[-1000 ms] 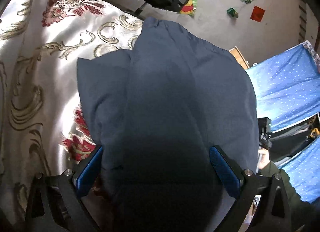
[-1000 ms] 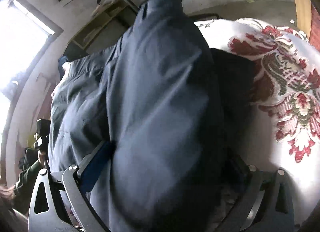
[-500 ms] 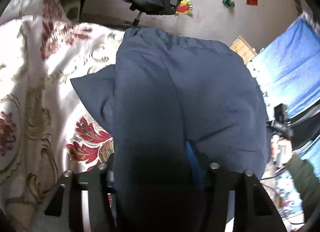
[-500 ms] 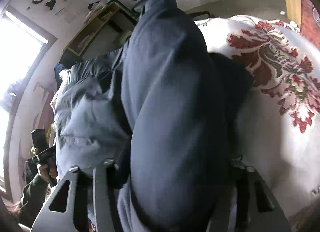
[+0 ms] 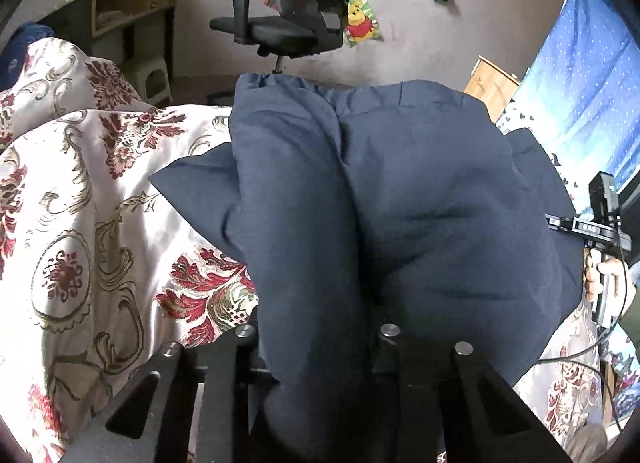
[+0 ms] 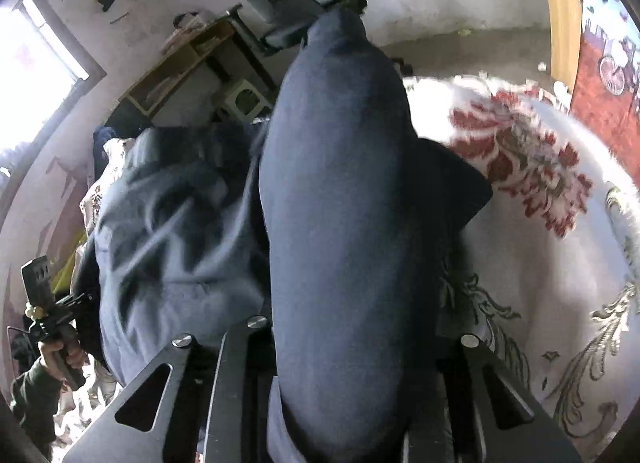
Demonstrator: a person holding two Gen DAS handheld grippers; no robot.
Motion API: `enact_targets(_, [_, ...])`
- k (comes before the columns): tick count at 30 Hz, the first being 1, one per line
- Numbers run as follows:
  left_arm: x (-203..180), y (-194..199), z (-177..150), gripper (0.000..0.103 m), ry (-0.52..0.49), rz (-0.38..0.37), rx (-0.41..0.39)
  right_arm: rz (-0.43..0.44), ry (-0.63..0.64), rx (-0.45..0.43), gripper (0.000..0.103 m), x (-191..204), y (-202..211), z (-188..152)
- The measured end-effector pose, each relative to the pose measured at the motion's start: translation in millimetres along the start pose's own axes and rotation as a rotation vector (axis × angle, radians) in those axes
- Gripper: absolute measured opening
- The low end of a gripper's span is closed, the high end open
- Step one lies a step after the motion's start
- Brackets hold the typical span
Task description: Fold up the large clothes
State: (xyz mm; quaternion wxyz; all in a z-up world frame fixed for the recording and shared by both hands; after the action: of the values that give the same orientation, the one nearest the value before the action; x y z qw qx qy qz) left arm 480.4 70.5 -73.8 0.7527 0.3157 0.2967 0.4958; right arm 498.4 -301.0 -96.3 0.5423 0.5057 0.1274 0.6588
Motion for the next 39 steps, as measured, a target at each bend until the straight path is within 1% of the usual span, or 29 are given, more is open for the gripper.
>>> enact_targets(1, [-1.5, 2.7, 2.3, 0.021, 0.005, 0.002, -0.007, 0.007, 0.004, -0.012, 0.019, -2.2, 8.1, 2.0])
enact_targets(5, [-11.7, 6.2, 17.2, 0.019, 0.023, -0.025, -0.044, 0.019, 0.047, -0.08, 0.017, 26.4, 43.7, 30.0])
enact_targets(9, [-29.4, -4.9, 43.3, 0.019, 0.05, -0.08, -0.094, 0.003, 0.112, -0.157, 0.016, 42.7, 88.1, 62.9])
enact_targets(12, [-55.5, -17.8, 67.7, 0.019, 0.032, -0.119, -0.128, -0.021, 0.124, -0.214, 0.016, 42.3, 113.5, 84.6])
enact_targets(14, [-72.5, -27.1, 81.5, 0.019, 0.009, -0.134, -0.144, -0.044, 0.122, -0.258, 0.016, 35.0, 130.6, 99.0])
enact_targets(17, [-93.9, -43.5, 95.7, 0.019, -0.017, -0.152, -0.155, -0.067, 0.084, -0.301, 0.016, 11.0, 145.8, 112.9])
enact_targets(19, [-107.2, -63.2, 100.8, 0.019, -0.032, -0.159, -0.143, -0.083, 0.046, -0.312, 0.017, -14.1, 146.8, 115.9])
enact_targets(21, [-113.8, -80.3, 99.4, 0.019, -0.04, -0.152, -0.114, -0.104, -0.007, -0.291, 0.017, -43.0, 136.8, 113.9])
enact_targets(22, [-115.1, -93.3, 96.3, 0.019, -0.042, -0.133, -0.096, -0.12, -0.031, -0.278, 0.017, -57.7, 128.1, 110.1])
enact_targets(24, [-112.0, -104.6, 93.0, 0.019, -0.029, -0.124, -0.087, -0.145, -0.074, -0.266, 0.017, -85.1, 112.9, 103.8])
enact_targets(26, [-108.0, -108.8, 91.0, 0.02, -0.002, -0.139, -0.089, -0.143, -0.124, -0.273, 0.017, -102.3, 101.4, 100.1])
enact_targets(28, [-107.4, -109.1, 90.8, 0.021, -0.005, -0.146, -0.091, -0.121, -0.172, -0.286, 0.018, -117.7, 95.0, 100.5])
enact_targets(30, [-105.5, -108.8, 91.3, 0.024, -0.011, -0.141, -0.089, -0.125, -0.172, -0.295, 0.021, -121.2, 89.0, 100.8])
enact_targets(31, [-104.6, -109.5, 91.1, 0.027, -0.007, -0.133, -0.085, -0.132, -0.166, -0.297, 0.025, -120.6, 85.9, 100.3])
enact_targets(33, [-102.7, -109.6, 88.4, 0.033, 0.006, -0.119, -0.082, -0.148, -0.155, -0.299, 0.028, -120.5, 83.1, 101.9])
enact_targets(34, [-99.8, -110.3, 87.5, 0.037, 0.024, -0.111, -0.082, -0.161, -0.147, -0.3, 0.031, -118.8, 80.4, 100.7])
enact_targets(35, [-96.9, -110.0, 85.7, 0.043, 0.042, -0.106, -0.082, -0.179, -0.14, -0.298, 0.041, -120.2, 80.1, 100.5])
enact_targets(36, [-93.8, -110.3, 84.7, 0.044, 0.07, -0.106, -0.083, -0.211, -0.131, -0.294, 0.048, -122.7, 79.9, 99.7])
enact_targets(37, [-91.1, -110.1, 84.7, 0.05, 0.097, -0.103, -0.085, -0.235, -0.123, -0.29, 0.061, -126.6, 79.6, 98.7])
enact_targets(38, [-87.9, -109.8, 84.8, 0.058, 0.115, -0.093, -0.085, -0.252, -0.117, -0.288, 0.067, -127.1, 79.4, 97.9])
enact_targets(39, [-84.1, -108.8, 84.4, 0.061, 0.137, -0.073, -0.083, -0.271, -0.111, -0.285, 0.068, -127.1, 79.4, 97.5])
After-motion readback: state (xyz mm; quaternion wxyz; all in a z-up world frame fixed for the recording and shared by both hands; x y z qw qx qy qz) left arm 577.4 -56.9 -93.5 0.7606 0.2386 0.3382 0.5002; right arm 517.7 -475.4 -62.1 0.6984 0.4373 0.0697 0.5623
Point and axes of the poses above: each gripper's, at about its wrist camera, not at the fingertips, and y roughly against the way its jaws point, x to its left, z to its top, the point moved 10 cm from there along -y, roughly the way its jaws point, and after that the axes turned 9 degrees about -y, right-handed, at the moved point
